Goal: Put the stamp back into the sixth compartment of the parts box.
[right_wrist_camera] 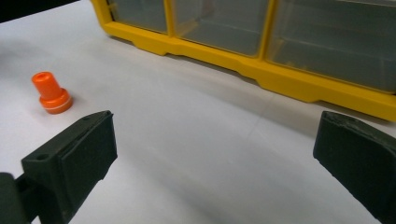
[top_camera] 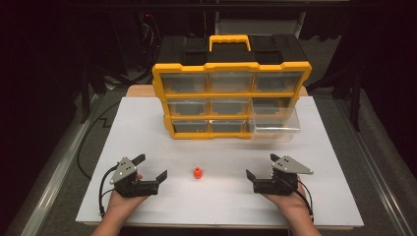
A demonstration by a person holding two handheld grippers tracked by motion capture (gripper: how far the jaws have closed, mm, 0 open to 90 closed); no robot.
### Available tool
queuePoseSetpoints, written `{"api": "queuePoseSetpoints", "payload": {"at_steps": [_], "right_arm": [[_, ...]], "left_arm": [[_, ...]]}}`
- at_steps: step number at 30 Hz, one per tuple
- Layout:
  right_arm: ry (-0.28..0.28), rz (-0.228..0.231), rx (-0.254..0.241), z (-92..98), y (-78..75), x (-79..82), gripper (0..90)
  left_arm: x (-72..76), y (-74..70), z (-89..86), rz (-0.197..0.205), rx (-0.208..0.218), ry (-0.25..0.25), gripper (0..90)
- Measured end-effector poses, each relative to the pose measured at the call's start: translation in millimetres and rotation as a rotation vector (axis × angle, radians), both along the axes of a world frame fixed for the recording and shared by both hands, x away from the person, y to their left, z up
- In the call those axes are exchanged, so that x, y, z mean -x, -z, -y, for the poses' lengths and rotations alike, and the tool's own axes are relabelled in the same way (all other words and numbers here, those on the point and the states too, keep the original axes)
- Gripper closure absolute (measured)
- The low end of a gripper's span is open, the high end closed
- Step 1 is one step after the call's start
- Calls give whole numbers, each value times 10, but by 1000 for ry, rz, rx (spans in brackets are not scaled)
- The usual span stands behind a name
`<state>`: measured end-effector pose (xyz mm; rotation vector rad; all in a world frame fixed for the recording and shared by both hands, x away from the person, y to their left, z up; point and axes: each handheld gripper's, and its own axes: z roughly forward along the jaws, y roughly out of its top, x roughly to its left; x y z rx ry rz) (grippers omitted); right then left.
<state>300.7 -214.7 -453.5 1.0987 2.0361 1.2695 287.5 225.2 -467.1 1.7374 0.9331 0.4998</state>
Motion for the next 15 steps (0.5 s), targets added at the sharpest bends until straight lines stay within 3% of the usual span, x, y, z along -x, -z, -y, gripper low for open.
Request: {"api": "queuePoseSetpoints", "payload": {"at_steps": [15], "right_arm": [[-100,-36,40,-345,-5,-84,6]], "left_arm": [[-1,4,0,9,0,1,3]]}}
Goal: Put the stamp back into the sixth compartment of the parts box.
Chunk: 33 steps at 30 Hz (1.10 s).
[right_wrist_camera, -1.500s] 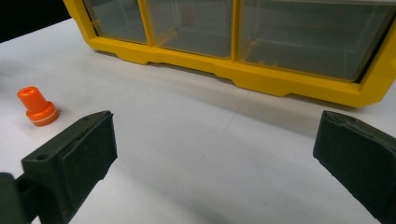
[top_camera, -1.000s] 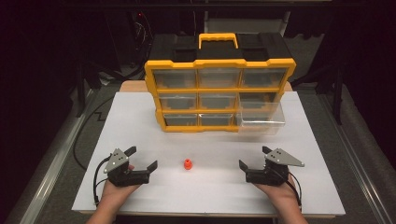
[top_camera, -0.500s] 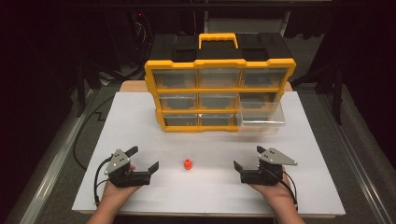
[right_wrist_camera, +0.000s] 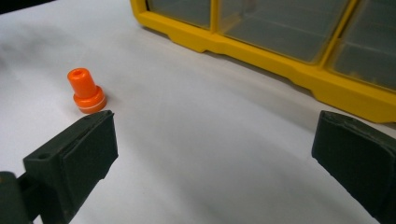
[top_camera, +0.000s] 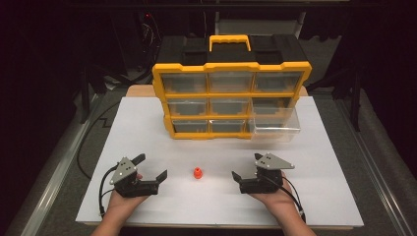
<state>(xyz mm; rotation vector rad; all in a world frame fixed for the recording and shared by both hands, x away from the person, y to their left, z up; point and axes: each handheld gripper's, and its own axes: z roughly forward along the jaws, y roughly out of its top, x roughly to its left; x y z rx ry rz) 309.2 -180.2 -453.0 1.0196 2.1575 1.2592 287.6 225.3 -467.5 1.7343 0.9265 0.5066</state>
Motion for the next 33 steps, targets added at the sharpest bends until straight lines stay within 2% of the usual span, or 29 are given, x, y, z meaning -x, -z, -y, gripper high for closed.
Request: {"api": "queuePoseSetpoints", "payload": {"at_steps": [11,18,26,33], "right_arm": [[-63,-4,42,-322,30,-75,29],[-106,-18,46,-530,37,-110,63],[-159,-30,50,-756,32,-146,150],[-192,-62,52,-904,55,-183,222]], "left_arm": [[0,0,10,10,4,7,3],[-3,2,10,10,4,13,3],[-2,-1,7,11,2,20,3],[-3,0,7,11,1,27,3]]}}
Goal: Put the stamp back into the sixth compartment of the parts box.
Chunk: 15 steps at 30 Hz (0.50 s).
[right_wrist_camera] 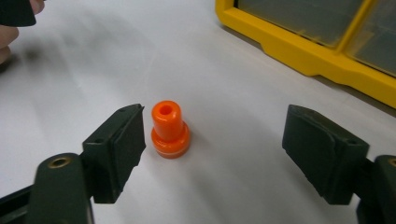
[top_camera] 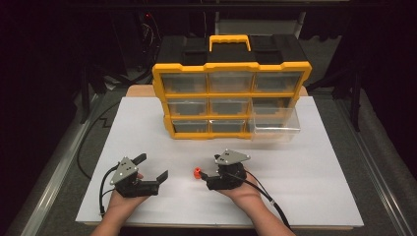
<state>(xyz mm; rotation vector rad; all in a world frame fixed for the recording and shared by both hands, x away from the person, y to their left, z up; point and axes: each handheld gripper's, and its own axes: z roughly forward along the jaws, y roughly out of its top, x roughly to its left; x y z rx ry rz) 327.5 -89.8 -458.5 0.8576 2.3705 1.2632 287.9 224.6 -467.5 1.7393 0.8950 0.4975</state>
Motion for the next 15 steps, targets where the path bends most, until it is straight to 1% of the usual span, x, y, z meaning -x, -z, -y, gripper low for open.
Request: {"api": "queuePoseSetpoints", "payload": {"at_steps": [2,8,12,15], "right_arm": [[-11,-7,1,-41,4,-5,250],[-47,-5,12,-161,15,-6,360],[-69,-10,9,-222,22,-8,431],[-86,-5,17,-253,26,-9,491]], "left_arm": [[-1,1,1,0,-1,1,3],[-5,2,0,-1,-5,5,3],[-5,3,-1,-1,-5,5,3],[-4,3,-2,-1,-5,6,3]]}}
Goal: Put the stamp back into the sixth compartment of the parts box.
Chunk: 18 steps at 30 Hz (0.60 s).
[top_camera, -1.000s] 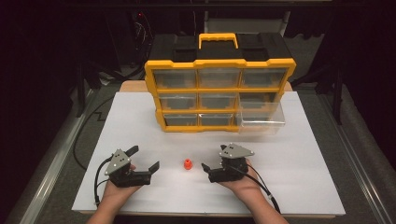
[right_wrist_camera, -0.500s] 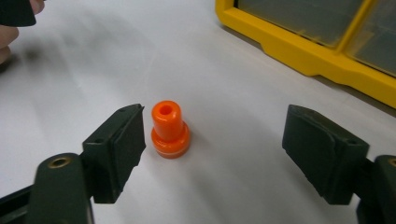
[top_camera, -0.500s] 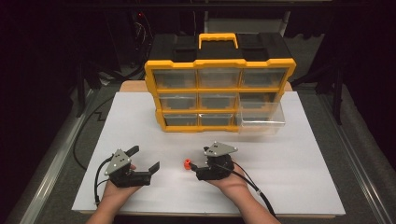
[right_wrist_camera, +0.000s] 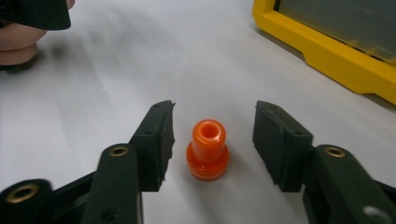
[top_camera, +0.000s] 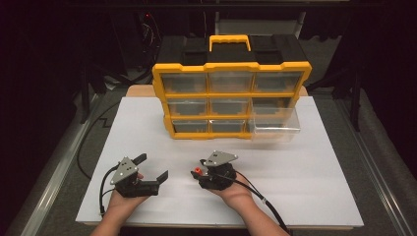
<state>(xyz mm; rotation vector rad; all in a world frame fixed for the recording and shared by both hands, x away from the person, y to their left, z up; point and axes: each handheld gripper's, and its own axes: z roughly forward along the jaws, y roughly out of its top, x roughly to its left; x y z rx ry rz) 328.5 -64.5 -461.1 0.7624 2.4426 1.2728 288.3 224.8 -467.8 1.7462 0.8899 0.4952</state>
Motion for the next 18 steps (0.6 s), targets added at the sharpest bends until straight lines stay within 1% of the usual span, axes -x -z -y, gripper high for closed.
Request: {"api": "queuePoseSetpoints", "payload": {"at_steps": [4,10,12,16,18], "right_arm": [[0,-14,3,-27,18,-5,552],[-10,-26,21,-40,47,-16,602],[-7,-26,20,-45,55,-18,620],[-8,-27,33,-46,61,-16,660],[-18,-26,44,-48,68,-18,682]], "left_arm": [[0,0,1,0,6,-3,3],[0,0,-3,-2,3,-2,3],[0,0,-1,-2,5,-3,3],[0,-2,-5,-2,3,-1,3],[-1,-5,-11,-2,3,-2,3]]}}
